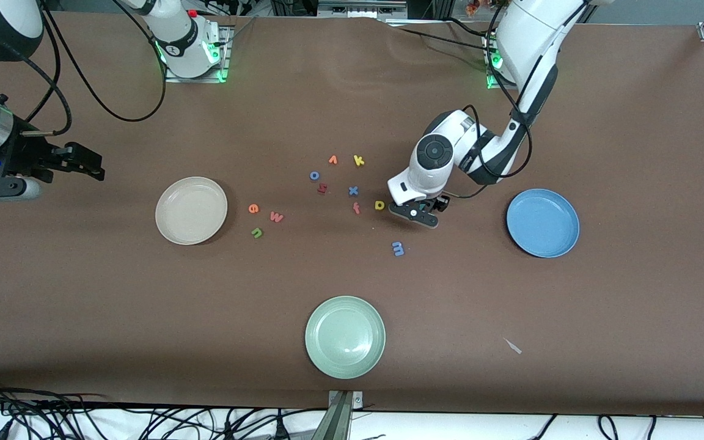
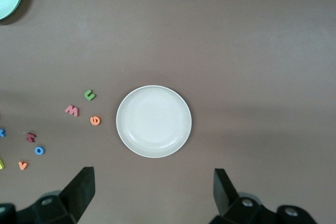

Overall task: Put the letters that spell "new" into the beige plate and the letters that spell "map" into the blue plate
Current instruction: 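Carry the P to the blue plate while the right gripper reaches letters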

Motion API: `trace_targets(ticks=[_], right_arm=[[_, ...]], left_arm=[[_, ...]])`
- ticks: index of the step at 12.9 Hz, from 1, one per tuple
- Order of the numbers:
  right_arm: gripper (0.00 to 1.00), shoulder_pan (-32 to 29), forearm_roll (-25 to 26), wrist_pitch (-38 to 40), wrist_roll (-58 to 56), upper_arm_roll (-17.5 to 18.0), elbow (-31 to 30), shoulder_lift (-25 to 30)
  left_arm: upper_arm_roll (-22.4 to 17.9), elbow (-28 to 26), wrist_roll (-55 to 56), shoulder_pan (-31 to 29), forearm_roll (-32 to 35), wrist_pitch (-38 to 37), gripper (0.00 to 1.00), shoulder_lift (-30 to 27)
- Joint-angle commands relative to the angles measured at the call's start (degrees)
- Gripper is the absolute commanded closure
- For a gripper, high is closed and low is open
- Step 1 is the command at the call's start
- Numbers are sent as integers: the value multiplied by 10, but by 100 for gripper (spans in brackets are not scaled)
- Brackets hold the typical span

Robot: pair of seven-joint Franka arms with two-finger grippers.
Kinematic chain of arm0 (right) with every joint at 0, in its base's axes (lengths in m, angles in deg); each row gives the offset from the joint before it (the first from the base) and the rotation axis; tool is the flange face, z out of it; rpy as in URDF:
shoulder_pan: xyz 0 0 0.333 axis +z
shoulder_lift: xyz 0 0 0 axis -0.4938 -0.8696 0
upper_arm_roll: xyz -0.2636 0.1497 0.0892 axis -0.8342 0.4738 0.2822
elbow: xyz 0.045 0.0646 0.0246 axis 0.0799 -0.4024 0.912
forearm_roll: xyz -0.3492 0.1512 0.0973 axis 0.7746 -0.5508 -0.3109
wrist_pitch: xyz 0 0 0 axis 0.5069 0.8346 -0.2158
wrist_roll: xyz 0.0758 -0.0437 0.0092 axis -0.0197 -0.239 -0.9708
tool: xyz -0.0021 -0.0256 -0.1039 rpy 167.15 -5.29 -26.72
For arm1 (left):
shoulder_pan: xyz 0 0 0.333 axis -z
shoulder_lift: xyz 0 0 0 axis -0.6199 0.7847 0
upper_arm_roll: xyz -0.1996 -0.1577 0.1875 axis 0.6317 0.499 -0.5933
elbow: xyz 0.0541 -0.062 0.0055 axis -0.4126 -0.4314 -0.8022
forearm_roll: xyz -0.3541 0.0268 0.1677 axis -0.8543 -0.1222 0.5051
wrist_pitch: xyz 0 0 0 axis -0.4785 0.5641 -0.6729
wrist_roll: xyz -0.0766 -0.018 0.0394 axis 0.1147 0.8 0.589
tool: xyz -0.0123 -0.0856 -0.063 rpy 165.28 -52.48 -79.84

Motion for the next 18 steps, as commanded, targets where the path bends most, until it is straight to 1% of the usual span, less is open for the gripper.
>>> trace_targets(ticks=[1, 3, 5, 7, 9, 12, 14, 16, 17, 18], right_arm=[[0, -1, -27, -2, -3, 3, 14, -12], [0, -6, -45, -1, -5, 2, 14, -32], [0, -2, -43, -1, -5, 3, 15, -52], [0, 12, -38, 1, -4, 4, 17, -91], [0, 19, -36, -1, -3, 4, 16, -91], [0, 22, -37, -21, -3, 4, 6, -88], [0, 17, -39, -29, -17, 3, -15, -88], [0, 18, -43, -53, -27, 5, -39, -79], [1, 18, -49, -90, -26, 13, -60, -73], [1, 17, -52, -129, -19, 33, -82, -70]], left_arm=[[-2, 20, -16, -2, 17, 0, 37, 15], [-2, 20, -20, -2, 16, 0, 45, 19], [-2, 22, -20, -2, 17, 0, 52, 24], [-2, 20, -21, -2, 17, 0, 59, 26], [-2, 20, -21, -2, 17, 0, 66, 26], [-2, 22, -24, -9, 17, -1, 82, 29], [-1, 23, -53, -23, 9, -7, 89, 24], [0, 25, -56, -33, 5, -12, 92, 19], [0, 35, -57, -39, 5, -31, 93, 13], [2, 51, -60, -48, 5, -70, 94, 10]])
